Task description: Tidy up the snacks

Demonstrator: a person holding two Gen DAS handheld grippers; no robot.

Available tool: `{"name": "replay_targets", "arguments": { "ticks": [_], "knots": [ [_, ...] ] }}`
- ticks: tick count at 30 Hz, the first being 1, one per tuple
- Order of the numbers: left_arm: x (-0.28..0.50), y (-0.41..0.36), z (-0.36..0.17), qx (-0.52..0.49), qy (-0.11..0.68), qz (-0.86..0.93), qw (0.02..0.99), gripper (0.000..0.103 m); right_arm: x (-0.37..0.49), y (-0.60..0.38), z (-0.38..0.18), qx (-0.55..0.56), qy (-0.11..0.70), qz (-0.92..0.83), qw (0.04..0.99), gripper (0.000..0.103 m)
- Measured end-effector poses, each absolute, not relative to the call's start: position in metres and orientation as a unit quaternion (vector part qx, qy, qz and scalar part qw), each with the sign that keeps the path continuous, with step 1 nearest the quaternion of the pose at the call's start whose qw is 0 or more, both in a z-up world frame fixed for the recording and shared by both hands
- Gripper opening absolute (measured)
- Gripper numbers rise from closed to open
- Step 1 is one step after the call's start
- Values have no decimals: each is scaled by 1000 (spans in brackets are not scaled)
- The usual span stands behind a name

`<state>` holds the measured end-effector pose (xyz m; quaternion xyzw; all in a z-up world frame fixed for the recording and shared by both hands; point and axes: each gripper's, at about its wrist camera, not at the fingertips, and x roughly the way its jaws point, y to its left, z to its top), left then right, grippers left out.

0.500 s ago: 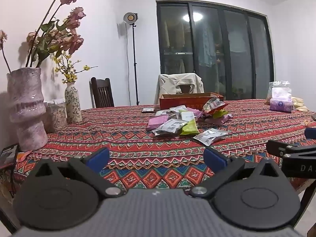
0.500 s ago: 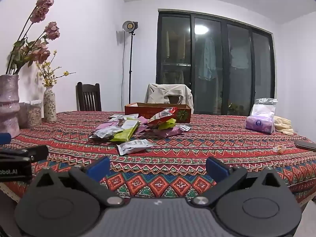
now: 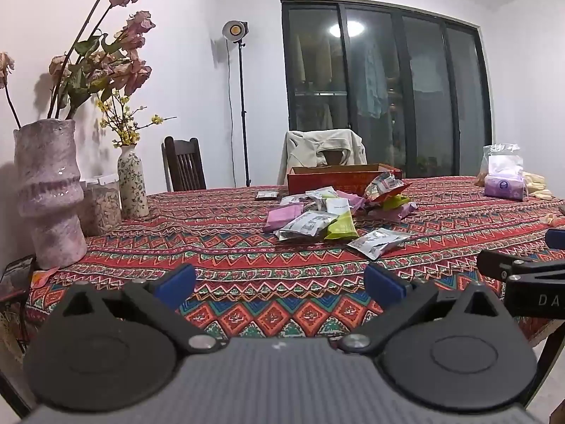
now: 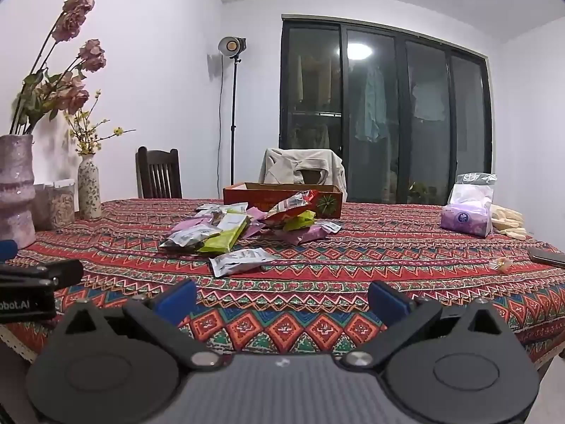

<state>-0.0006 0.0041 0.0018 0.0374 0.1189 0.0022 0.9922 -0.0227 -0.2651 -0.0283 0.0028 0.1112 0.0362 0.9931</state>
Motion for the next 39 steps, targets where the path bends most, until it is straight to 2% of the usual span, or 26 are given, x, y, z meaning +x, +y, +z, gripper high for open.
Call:
{"name": "replay_targets", "arguments": {
  "ticks": [39],
  "knots": [
    [1, 0, 4, 38, 114, -11, 993, 103, -25, -267, -24, 0, 100, 28, 995, 103]
  ]
}}
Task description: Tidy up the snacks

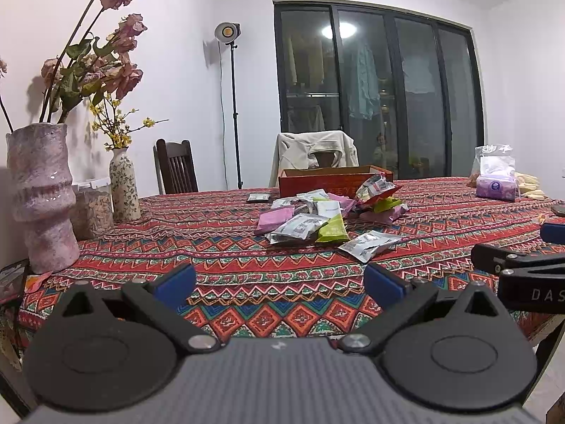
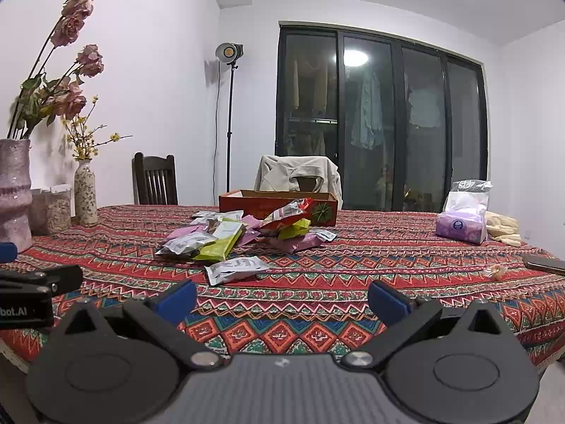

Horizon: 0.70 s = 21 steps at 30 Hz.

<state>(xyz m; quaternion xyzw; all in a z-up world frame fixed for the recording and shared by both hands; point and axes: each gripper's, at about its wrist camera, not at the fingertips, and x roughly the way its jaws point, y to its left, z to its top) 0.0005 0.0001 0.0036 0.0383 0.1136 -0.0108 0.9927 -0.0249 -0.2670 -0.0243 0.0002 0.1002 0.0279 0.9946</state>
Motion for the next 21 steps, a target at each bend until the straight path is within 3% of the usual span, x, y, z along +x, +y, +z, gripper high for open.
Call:
{"name": "replay_targets", "arguments": {
  "ticks": [21],
  "knots": [
    [0, -2, 2, 41, 115, -13, 992, 103, -24, -267, -25, -1, 97, 25, 995, 103]
  ]
}}
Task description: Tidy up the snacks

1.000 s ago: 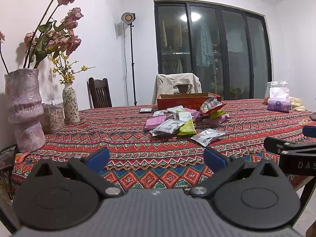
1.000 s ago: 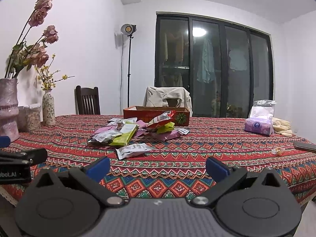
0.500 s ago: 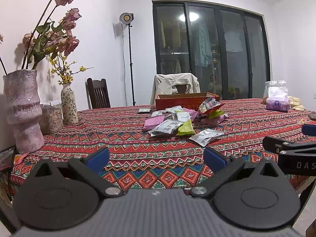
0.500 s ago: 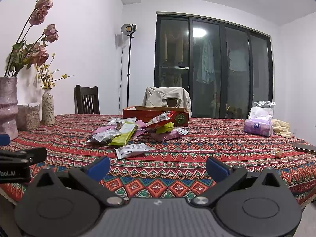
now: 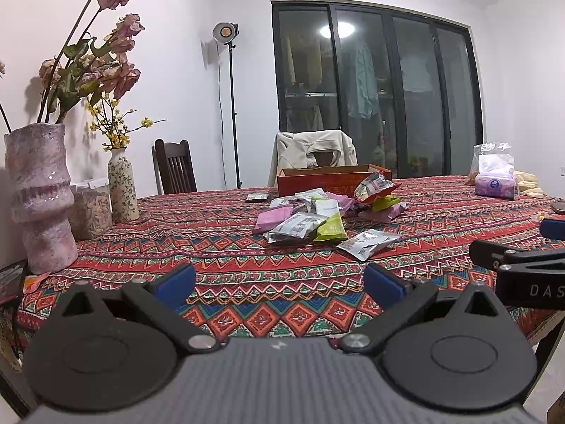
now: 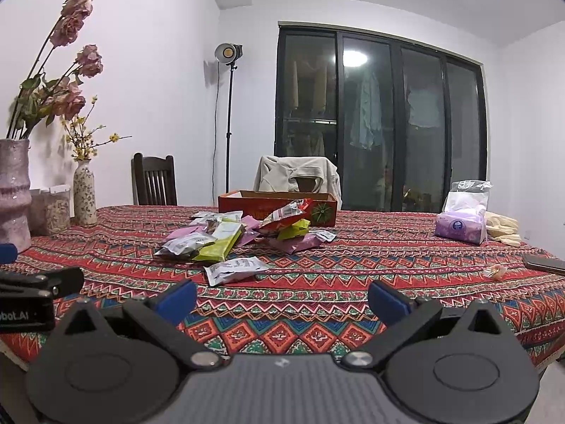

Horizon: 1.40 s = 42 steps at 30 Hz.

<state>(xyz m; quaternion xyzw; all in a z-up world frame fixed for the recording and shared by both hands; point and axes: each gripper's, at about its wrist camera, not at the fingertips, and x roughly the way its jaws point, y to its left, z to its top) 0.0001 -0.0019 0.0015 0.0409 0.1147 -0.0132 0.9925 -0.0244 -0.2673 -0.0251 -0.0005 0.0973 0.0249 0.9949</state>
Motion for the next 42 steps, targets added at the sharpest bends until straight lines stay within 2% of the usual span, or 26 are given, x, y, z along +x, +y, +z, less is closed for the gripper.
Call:
{"name": "replay_targets", "arguments": {
  "ticks": [30, 42],
  "knots": [
    [8, -4, 3, 40, 120, -8, 992, 103, -22, -267, -22, -1, 92, 23, 995, 103],
    [62, 1, 17, 6, 147, -4, 989, 103, 24, -290, -15, 19, 108, 24, 994, 103]
  ]
}}
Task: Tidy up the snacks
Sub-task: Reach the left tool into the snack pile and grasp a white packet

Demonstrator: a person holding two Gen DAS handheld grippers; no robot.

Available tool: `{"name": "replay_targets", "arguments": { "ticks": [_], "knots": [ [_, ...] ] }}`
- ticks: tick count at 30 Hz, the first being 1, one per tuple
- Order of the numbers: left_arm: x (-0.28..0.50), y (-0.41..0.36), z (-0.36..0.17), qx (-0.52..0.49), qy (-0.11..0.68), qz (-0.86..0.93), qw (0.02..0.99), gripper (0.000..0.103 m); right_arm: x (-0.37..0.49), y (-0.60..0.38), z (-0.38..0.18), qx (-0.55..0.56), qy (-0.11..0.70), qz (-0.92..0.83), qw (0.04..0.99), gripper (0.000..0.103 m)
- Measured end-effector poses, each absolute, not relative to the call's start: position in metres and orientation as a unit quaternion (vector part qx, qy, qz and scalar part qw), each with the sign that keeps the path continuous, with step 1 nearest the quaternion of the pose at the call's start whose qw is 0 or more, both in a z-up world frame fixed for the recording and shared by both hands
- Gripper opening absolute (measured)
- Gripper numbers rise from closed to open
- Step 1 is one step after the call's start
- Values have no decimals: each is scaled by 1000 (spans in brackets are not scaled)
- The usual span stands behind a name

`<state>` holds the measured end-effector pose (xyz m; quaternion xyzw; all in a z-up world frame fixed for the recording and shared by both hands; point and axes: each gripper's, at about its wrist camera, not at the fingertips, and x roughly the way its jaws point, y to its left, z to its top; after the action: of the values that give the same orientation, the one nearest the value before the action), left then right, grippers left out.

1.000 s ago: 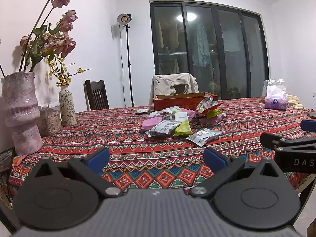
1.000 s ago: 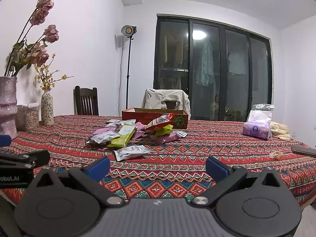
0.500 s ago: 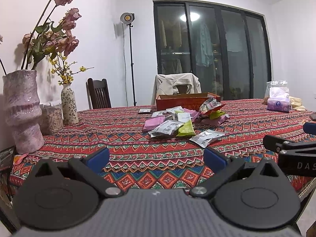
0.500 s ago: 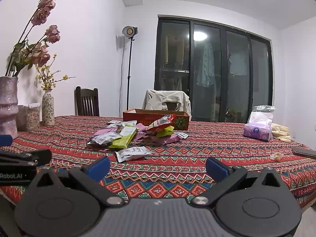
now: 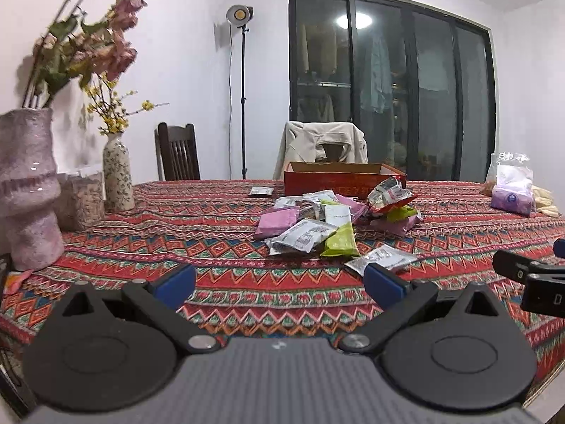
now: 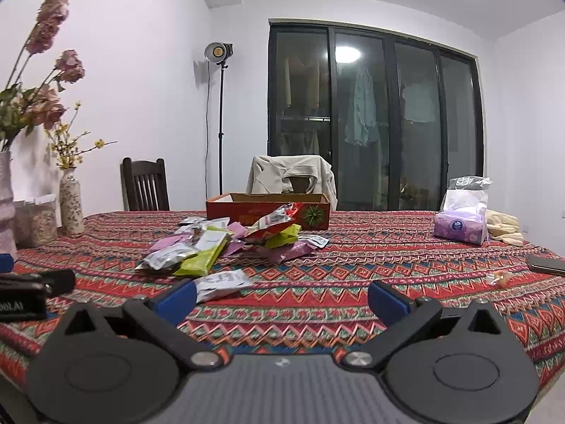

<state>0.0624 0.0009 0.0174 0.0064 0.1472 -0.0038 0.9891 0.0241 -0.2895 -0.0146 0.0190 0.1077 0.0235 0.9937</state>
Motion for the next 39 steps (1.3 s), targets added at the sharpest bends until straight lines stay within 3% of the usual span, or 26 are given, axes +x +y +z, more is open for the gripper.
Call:
{"name": "replay_targets", "arguments": {
  "ticks": [5, 7, 9, 12, 15, 23, 25, 27, 30, 35, 37, 39],
  "knots": [
    [96, -2, 21, 11, 163, -16, 986, 103, 59, -298, -11, 35, 134, 50, 989, 101],
    [114, 0, 22, 9, 176, -29, 984, 103, 74, -298, -10, 38, 148, 63, 986, 91],
    [132, 2, 24, 14, 184, -38, 982, 103, 89, -295, -10, 45, 167, 80, 982, 89],
    [170, 3, 23, 36, 199, -54, 978, 101, 114, -285, -18, 52, 196, 109, 973, 90],
    [209, 0, 19, 59, 215, -80, 972, 100, 144, -268, -30, 30, 227, 122, 966, 98],
    [289, -12, -4, 92, 271, -124, 950, 97, 214, -237, -41, -15, 282, 165, 945, 97],
    [303, -12, -7, 90, 282, -132, 946, 94, 224, -235, -41, -16, 296, 186, 937, 96],
    [311, -8, -10, 79, 293, -143, 942, 84, 231, -230, -41, -32, 302, 180, 936, 94],
    [321, -3, -10, 49, 308, -178, 933, 67, 235, -226, -43, -49, 306, 197, 930, 81],
    [317, 2, -11, 39, 309, -183, 932, 64, 235, -236, -37, -41, 312, 196, 929, 58],
    [314, 5, -13, 30, 311, -176, 934, 65, 235, -244, -37, -39, 307, 178, 934, 20],
    [311, 8, -14, 22, 314, -178, 932, 65, 235, -253, -36, -34, 304, 158, 939, 17]
  ]
}}
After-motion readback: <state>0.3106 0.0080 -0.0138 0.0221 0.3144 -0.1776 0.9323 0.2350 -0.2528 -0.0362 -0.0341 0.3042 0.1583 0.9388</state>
